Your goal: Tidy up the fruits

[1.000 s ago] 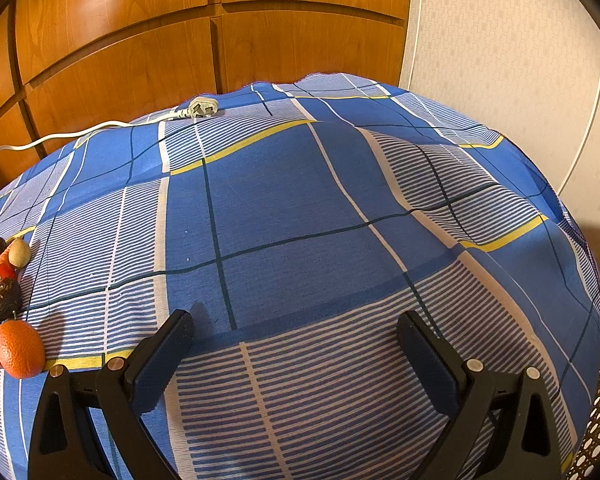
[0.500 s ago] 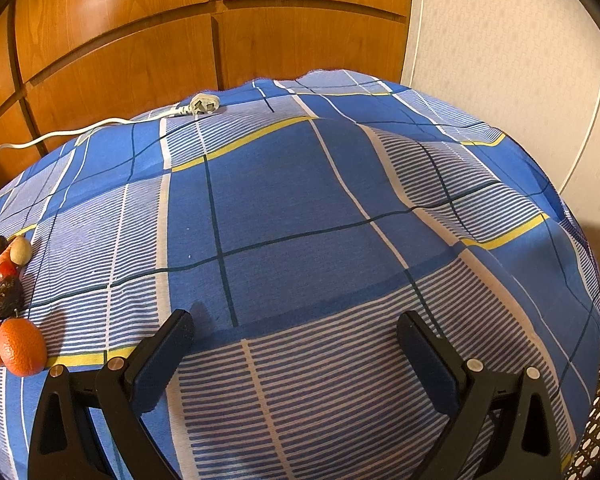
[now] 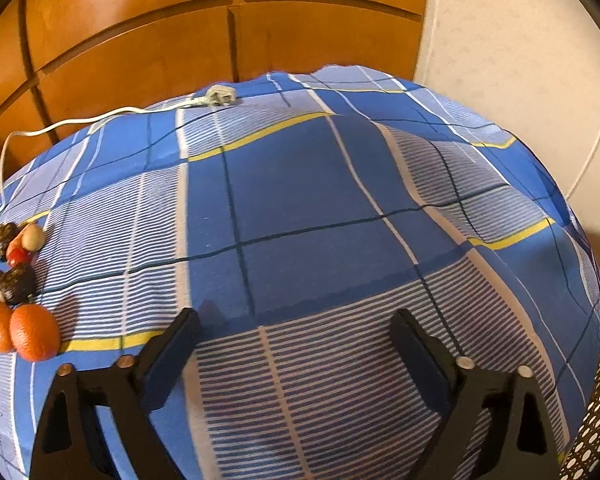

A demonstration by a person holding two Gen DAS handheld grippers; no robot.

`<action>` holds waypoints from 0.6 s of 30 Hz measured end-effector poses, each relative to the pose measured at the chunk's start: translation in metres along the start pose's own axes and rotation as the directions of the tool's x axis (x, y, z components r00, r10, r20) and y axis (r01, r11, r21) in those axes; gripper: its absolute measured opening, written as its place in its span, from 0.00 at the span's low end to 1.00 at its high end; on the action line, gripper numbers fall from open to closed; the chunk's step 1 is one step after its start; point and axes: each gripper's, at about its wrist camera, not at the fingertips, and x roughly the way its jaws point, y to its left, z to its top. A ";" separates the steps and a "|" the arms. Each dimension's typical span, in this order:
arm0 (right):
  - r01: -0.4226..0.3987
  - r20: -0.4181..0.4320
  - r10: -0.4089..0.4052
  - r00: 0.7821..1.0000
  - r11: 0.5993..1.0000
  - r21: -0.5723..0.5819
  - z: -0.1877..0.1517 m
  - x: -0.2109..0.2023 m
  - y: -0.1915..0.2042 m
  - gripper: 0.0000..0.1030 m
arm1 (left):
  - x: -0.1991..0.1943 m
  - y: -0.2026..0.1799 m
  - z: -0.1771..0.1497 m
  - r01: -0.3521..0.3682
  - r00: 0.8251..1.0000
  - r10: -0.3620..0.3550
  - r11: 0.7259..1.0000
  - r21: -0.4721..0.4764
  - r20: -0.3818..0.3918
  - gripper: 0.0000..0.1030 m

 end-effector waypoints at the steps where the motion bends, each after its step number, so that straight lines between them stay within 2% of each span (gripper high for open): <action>1: -0.010 -0.002 0.010 1.000 1.000 -0.011 0.000 -0.001 0.003 0.86 | 0.000 0.000 0.000 -0.002 1.000 0.002 1.000 -0.001 0.000 0.93; 3: -0.043 -0.011 0.042 0.999 0.999 -0.027 0.000 -0.005 0.008 0.77 | 0.000 0.001 0.000 -0.003 1.000 0.003 1.000 -0.003 0.001 0.93; 6: -0.148 -0.005 0.148 0.989 0.988 -0.047 0.002 -0.018 0.020 0.76 | 0.000 0.002 0.000 -0.007 1.000 0.007 1.000 -0.010 -0.002 0.93; 8: -0.221 0.006 0.222 0.975 0.973 -0.072 0.004 -0.029 0.031 0.76 | 0.002 0.003 -0.001 -0.012 1.000 0.012 1.000 -0.016 -0.009 0.93; 11: -0.342 -0.019 0.342 0.939 0.931 -0.130 0.008 -0.039 0.055 0.75 | 0.004 0.005 -0.002 -0.015 1.000 0.015 1.000 -0.025 -0.020 0.93; 12: -0.371 -0.035 0.370 0.928 0.914 -0.164 0.008 -0.041 0.066 0.70 | 0.004 0.006 -0.002 -0.016 1.000 0.016 1.000 -0.027 -0.022 0.93; 13: -0.383 -0.044 0.381 0.923 0.905 -0.186 0.008 -0.041 0.073 0.65 | 0.005 0.007 -0.002 -0.017 1.000 0.016 0.999 -0.030 -0.024 0.93; 14: -0.390 -0.058 0.387 0.920 0.895 -0.218 0.007 -0.041 0.083 0.55 | 0.005 0.008 -0.002 -0.017 1.000 0.016 0.999 -0.032 -0.024 0.93; 15: -0.393 -0.071 0.388 0.919 0.887 -0.241 0.006 -0.039 0.092 0.54 | 0.005 0.008 -0.002 -0.018 1.000 0.018 0.999 -0.034 -0.023 0.93; 18: -0.450 -0.121 0.433 0.893 0.857 -0.251 0.005 -0.033 0.107 0.54 | 0.004 0.009 -0.002 -0.021 1.000 0.020 0.999 -0.037 -0.022 0.93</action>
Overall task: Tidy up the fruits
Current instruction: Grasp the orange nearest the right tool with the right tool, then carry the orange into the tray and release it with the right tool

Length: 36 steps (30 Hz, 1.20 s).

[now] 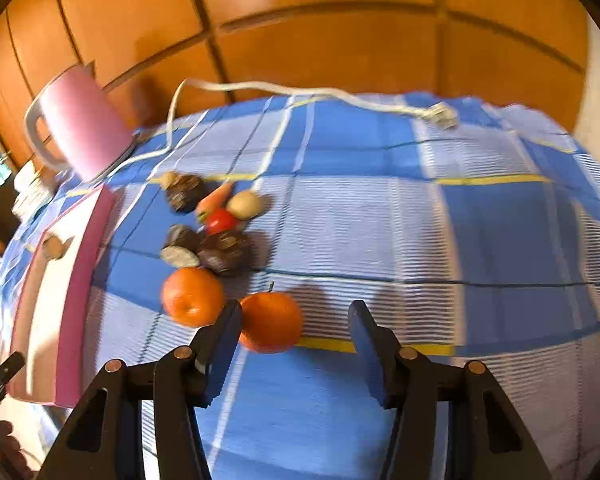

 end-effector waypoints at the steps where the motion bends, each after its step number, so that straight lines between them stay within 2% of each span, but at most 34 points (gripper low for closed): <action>1: -0.028 -0.027 0.027 0.999 1.000 -0.013 0.000 0.005 0.005 0.54 | 0.000 0.001 0.000 0.000 1.000 0.000 1.000 -0.002 -0.001 0.93; 4: -0.040 -0.052 0.036 0.998 0.997 -0.063 -0.006 0.010 0.020 0.46 | 0.002 0.002 -0.001 0.000 1.000 0.000 1.000 -0.005 -0.008 0.93; 5: -0.051 -0.059 0.046 0.997 0.995 -0.083 -0.007 0.012 0.024 0.38 | 0.003 0.002 -0.001 0.001 1.000 -0.001 1.000 -0.006 -0.011 0.93; 8: -0.006 -0.046 0.000 0.999 0.991 -0.135 -0.009 0.006 0.036 0.37 | 0.003 0.003 0.000 0.002 1.000 -0.002 1.000 -0.008 -0.006 0.93; 13: -0.027 -0.010 0.026 1.000 0.986 -0.166 0.000 -0.014 0.043 0.37 | 0.007 0.004 -0.001 0.006 1.000 -0.007 1.000 -0.014 -0.018 0.93; 15: -0.069 -0.003 0.070 0.998 0.980 -0.188 0.006 -0.022 0.054 0.37 | 0.009 0.004 -0.001 0.007 1.000 -0.007 1.000 -0.014 -0.020 0.93; 17: -0.145 -0.024 0.143 0.989 0.965 -0.221 0.014 -0.022 0.070 0.37 | 0.009 0.005 -0.001 0.007 1.000 -0.008 1.000 -0.017 -0.019 0.93; 24: -0.336 -0.148 0.301 0.942 0.867 -0.369 0.022 -0.001 0.156 0.37 | 0.010 0.008 0.001 0.006 1.000 -0.007 1.000 -0.024 -0.019 0.93; 28: -0.359 -0.180 0.311 0.933 0.837 -0.413 0.027 0.021 0.200 0.38 | 0.010 0.008 0.001 0.007 1.000 -0.008 1.000 -0.022 -0.022 0.93; 31: -0.379 -0.188 0.330 0.925 0.839 -0.389 0.032 0.032 0.216 0.41 | 0.010 0.010 0.001 0.004 1.000 -0.004 1.000 -0.022 -0.019 0.93; 33: -0.379 -0.184 0.333 0.925 0.846 -0.374 0.033 0.034 0.220 0.58 | 0.011 0.011 0.001 0.004 1.000 -0.005 1.000 -0.031 -0.023 0.93; 36: -0.381 -0.165 0.344 0.924 0.848 -0.369 0.031 0.031 0.221 0.62 | 0.013 0.012 0.001 0.003 1.000 -0.004 0.999 -0.035 -0.031 0.93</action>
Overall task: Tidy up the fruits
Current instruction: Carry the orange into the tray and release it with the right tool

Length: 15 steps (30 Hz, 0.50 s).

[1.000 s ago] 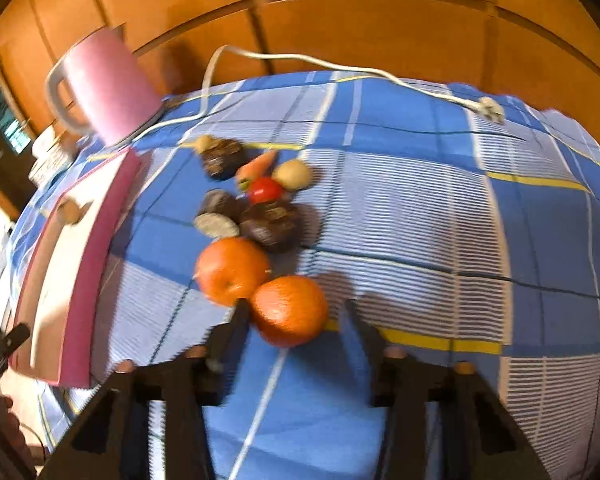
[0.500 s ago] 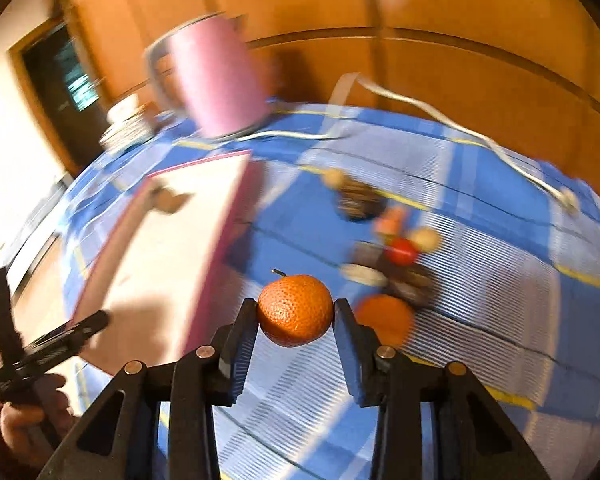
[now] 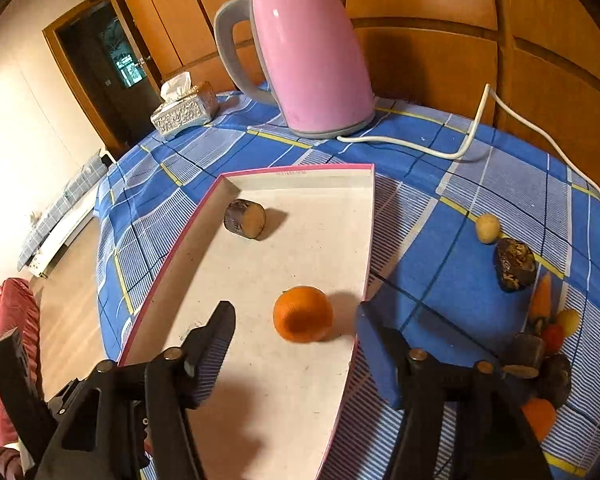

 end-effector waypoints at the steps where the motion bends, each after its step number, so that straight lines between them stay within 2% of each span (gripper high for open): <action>1: 0.014 0.003 -0.014 1.000 1.000 -0.004 -0.001 -0.002 0.000 0.62 | 0.000 0.000 0.000 0.001 1.000 -0.001 1.000 0.000 -0.001 0.93; 9: 0.132 0.054 -0.132 0.990 0.991 0.010 -0.026 -0.033 -0.017 0.62 | -0.003 -0.003 0.000 0.007 1.000 -0.007 1.000 0.012 0.006 0.93; 15: 0.266 0.086 -0.270 0.959 0.962 0.056 -0.056 -0.067 -0.047 0.62 | -0.007 -0.006 -0.001 0.013 1.000 -0.013 1.000 0.026 0.018 0.93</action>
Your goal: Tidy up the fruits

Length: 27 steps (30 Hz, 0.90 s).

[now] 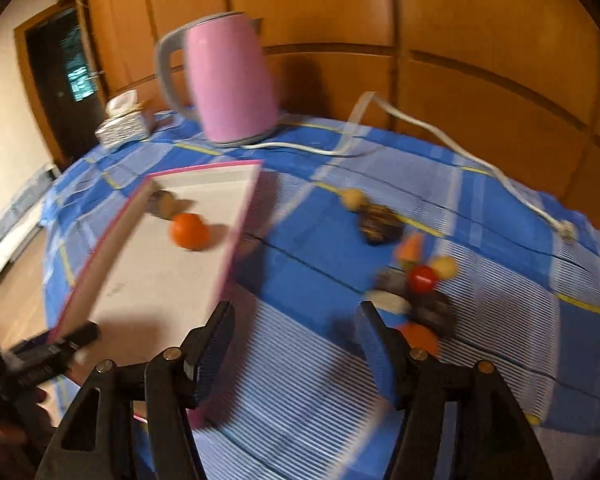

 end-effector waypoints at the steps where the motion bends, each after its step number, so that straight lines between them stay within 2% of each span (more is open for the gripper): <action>1: 0.025 0.005 -0.025 1.000 1.000 0.014 -0.004 -0.004 -0.007 0.62 | 0.000 0.000 0.000 0.000 1.000 0.000 1.000 0.002 0.001 0.93; 6: 0.175 0.013 -0.177 0.984 0.979 0.104 -0.028 -0.021 -0.049 0.62 | -0.002 -0.002 0.000 0.001 1.000 -0.001 1.000 0.009 0.004 0.93; 9: 0.275 -0.006 -0.279 0.960 0.943 0.189 -0.043 -0.028 -0.081 0.62 | -0.003 -0.004 0.000 0.001 1.000 -0.001 1.000 0.015 0.007 0.93; 13: 0.390 -0.048 -0.393 0.918 0.875 0.287 -0.060 -0.034 -0.118 0.62 | -0.005 -0.006 -0.001 -0.002 1.000 0.002 1.000 0.024 0.009 0.93; 15: 0.458 -0.086 -0.458 0.885 0.818 0.347 -0.069 -0.039 -0.142 0.62 | -0.005 -0.008 -0.001 -0.003 1.000 0.003 1.000 0.029 0.010 0.93; 21: 0.567 -0.151 -0.566 0.811 0.693 0.446 -0.094 -0.051 -0.190 0.62 | -0.006 -0.013 -0.002 -0.003 1.000 0.002 0.999 0.053 0.017 0.93; 25: 0.595 -0.195 -0.590 0.783 0.621 0.510 -0.110 -0.056 -0.210 0.62 | -0.006 -0.015 -0.003 -0.002 1.000 0.001 0.998 0.067 0.018 0.93; 27: 0.606 -0.210 -0.598 0.774 0.602 0.519 -0.115 -0.054 -0.214 0.62 | -0.006 -0.016 -0.002 0.001 1.000 -0.003 0.997 0.073 0.020 0.93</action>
